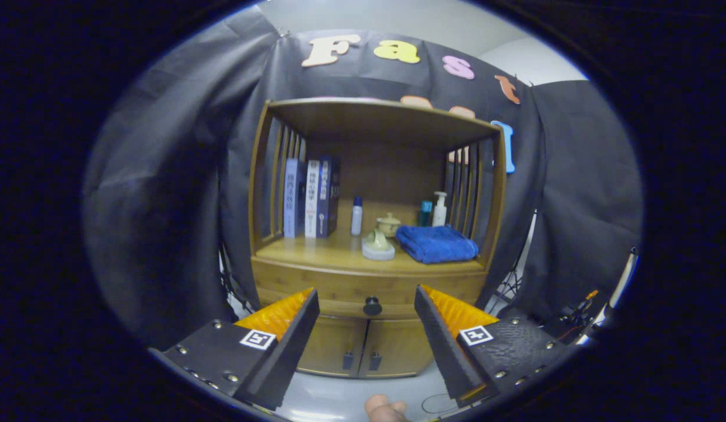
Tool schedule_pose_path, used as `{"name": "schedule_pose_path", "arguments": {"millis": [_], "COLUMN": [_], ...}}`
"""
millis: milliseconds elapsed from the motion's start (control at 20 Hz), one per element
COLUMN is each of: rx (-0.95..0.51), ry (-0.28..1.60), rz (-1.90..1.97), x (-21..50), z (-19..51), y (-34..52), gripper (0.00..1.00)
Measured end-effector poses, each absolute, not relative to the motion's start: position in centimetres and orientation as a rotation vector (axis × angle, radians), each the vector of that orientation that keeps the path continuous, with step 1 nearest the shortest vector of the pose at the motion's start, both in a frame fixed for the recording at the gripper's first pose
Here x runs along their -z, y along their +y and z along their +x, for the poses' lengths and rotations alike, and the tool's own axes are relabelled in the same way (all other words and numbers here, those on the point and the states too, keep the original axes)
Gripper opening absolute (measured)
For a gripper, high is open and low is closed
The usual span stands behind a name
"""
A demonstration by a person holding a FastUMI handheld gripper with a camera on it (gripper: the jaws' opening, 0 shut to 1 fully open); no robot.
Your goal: Pull open the drawer, take out the items inside it, and place them on the countertop above the cabinet.
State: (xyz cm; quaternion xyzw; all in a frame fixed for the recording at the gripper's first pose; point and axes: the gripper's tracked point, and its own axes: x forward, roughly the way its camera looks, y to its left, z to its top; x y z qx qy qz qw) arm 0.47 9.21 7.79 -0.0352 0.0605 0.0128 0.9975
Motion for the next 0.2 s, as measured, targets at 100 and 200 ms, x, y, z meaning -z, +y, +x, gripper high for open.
{"name": "schedule_pose_path", "arguments": {"millis": [100,200], "rx": [-0.055,-0.072], "ry": [0.087,0.062], "rz": [-0.036,-0.020], "x": [-10.9,-13.4], "z": [-0.9,-2.2], "y": [9.5,9.5], "gripper": [0.98,0.98]}}
